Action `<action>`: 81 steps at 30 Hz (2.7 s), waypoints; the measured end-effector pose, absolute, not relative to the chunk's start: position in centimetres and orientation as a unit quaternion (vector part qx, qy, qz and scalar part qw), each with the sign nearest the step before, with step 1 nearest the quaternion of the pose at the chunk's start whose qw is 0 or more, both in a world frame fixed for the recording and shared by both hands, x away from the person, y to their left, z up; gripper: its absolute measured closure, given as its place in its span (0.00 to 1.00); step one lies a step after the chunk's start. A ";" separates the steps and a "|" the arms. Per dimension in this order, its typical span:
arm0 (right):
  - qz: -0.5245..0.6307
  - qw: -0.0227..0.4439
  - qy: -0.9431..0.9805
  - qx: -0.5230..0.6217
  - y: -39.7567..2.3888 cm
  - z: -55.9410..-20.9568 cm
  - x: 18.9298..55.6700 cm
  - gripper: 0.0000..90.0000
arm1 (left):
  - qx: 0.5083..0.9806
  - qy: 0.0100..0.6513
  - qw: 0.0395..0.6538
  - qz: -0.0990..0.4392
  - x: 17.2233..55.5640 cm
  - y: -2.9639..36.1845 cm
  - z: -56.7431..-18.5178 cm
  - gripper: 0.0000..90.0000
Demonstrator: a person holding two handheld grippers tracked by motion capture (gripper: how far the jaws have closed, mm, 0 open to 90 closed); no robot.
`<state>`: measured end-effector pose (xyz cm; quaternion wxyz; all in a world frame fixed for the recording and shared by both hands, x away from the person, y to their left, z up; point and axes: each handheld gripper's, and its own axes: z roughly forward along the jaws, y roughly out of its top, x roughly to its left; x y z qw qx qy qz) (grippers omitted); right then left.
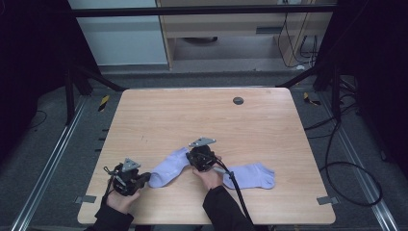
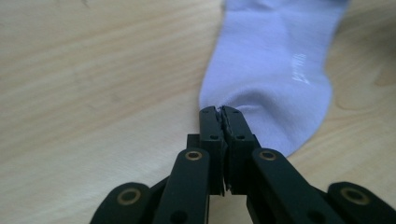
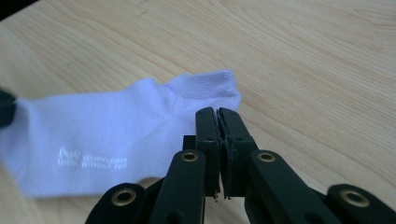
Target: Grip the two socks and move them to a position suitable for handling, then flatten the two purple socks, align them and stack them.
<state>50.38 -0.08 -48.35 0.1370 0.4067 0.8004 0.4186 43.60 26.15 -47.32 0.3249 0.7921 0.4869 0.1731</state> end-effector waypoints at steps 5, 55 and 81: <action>0.433 0.137 0.792 0.407 -0.7 -48.1 48.2 0.97 | 0.797 0.484 0.310 0.184 44.8 26.6 -47.3 0.97; 0.427 0.195 0.737 0.486 -20.7 -45.5 43.3 0.48 | 0.790 0.441 0.392 0.166 45.1 18.4 -45.2 0.56; 0.366 0.192 0.745 0.524 -25.2 -48.2 42.9 0.57 | 0.834 0.371 0.389 0.127 45.6 5.0 -46.9 0.59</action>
